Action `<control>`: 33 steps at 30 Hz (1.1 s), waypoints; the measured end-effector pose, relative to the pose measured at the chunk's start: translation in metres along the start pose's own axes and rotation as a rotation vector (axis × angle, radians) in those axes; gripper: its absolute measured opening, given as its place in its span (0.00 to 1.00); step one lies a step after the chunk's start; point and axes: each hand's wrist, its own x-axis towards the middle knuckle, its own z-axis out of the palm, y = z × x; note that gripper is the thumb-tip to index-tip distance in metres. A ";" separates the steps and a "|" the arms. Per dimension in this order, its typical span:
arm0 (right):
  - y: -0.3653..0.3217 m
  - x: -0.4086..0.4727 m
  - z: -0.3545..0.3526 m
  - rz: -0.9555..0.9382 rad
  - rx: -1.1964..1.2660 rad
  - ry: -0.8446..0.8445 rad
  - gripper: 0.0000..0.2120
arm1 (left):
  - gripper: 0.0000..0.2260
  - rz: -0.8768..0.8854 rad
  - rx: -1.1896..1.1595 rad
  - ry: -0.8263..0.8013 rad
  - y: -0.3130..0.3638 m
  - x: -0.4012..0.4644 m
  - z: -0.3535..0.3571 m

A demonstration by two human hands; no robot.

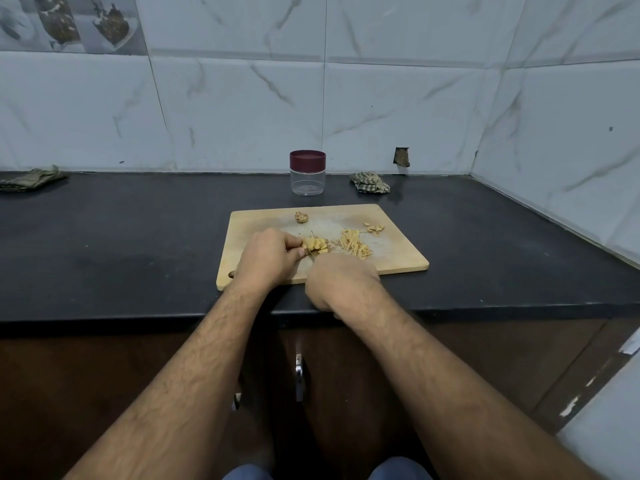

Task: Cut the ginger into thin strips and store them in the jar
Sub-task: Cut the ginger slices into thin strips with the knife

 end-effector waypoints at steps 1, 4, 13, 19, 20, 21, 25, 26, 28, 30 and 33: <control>0.003 -0.004 0.002 0.003 0.001 -0.004 0.12 | 0.10 -0.002 -0.002 -0.002 0.000 0.000 0.000; 0.012 -0.014 0.006 0.034 0.010 -0.034 0.13 | 0.08 -0.007 0.008 -0.010 -0.001 -0.001 -0.001; 0.021 -0.016 0.006 0.000 0.127 0.095 0.06 | 0.10 -0.027 -0.031 0.005 0.000 -0.002 -0.002; 0.012 -0.002 0.003 0.013 0.153 0.117 0.12 | 0.08 -0.020 -0.056 -0.002 0.000 -0.002 -0.003; 0.011 0.001 0.003 0.015 0.152 0.123 0.12 | 0.07 -0.020 -0.062 -0.004 0.000 -0.003 -0.003; 0.010 0.002 0.004 0.021 0.153 0.127 0.13 | 0.07 -0.023 -0.070 -0.006 0.000 -0.003 -0.003; 0.006 0.006 0.007 0.026 0.149 0.149 0.14 | 0.05 -0.011 -0.074 -0.010 -0.001 -0.003 -0.003; 0.005 0.006 0.007 0.026 0.151 0.155 0.14 | 0.05 -0.010 -0.073 -0.009 -0.001 -0.003 -0.004; 0.005 0.006 0.009 0.021 0.150 0.165 0.14 | 0.04 -0.015 -0.086 -0.006 -0.001 -0.003 -0.004; 0.005 0.006 0.011 0.012 0.149 0.179 0.14 | 0.05 -0.024 -0.095 -0.007 0.000 -0.004 -0.004; 0.006 0.008 0.012 0.015 0.139 0.184 0.13 | 0.05 -0.033 -0.093 0.009 0.002 -0.005 -0.004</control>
